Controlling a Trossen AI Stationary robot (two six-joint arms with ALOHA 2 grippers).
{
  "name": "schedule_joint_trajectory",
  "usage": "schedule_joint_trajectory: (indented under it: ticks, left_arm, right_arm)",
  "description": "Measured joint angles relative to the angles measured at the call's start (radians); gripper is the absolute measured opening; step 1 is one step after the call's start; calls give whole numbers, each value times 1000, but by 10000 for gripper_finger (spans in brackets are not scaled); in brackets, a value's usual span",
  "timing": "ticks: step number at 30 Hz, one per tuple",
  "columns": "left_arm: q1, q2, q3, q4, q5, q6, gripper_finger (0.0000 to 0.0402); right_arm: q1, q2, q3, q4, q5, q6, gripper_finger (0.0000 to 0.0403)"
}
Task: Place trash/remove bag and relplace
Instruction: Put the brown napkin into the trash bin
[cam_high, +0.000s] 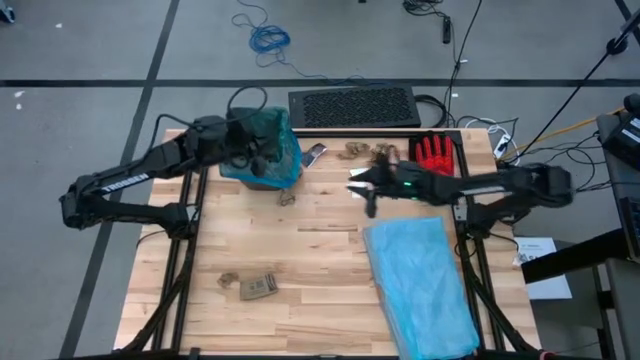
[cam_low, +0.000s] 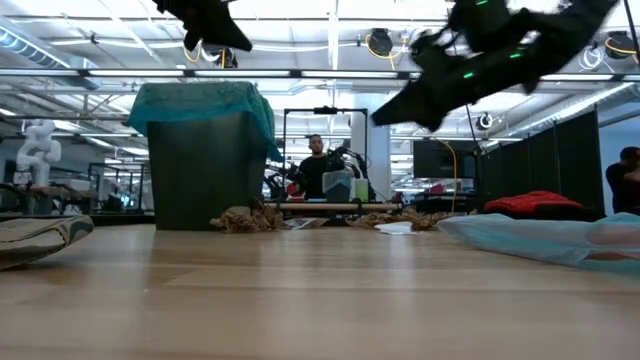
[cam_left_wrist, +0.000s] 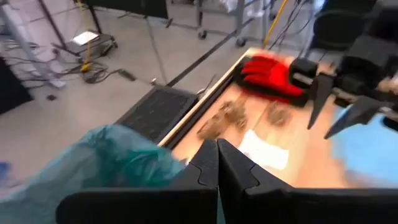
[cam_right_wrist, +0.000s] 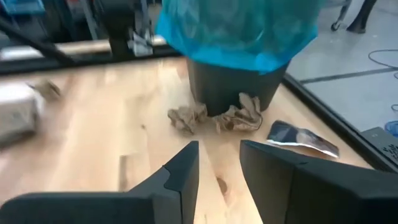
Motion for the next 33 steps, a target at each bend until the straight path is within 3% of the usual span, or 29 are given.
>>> schedule_joint_trajectory:
  ticks: [5, 11, 17, 23, 33]
  left_arm:
    - [6, -1, -1, 14, -61, 122, 0]
    - [62, -34, -1, -11, -59, 126, 0]
    - [83, -108, 0, -37, -41, 123, 0]
    - [83, -124, 0, -71, -34, 126, 0]
    - [88, -129, 0, -164, -35, 149, 0]
  right_arm:
    - [-1, 260, 215, -44, 3, -67, 149]
    - [-11, 508, 495, -191, 21, -118, 197]
    - [-14, 693, 686, -285, 134, -202, 218]
    - [-11, 800, 776, -294, 143, -201, 219]
    - [-5, 850, 833, -290, 167, -166, 202]
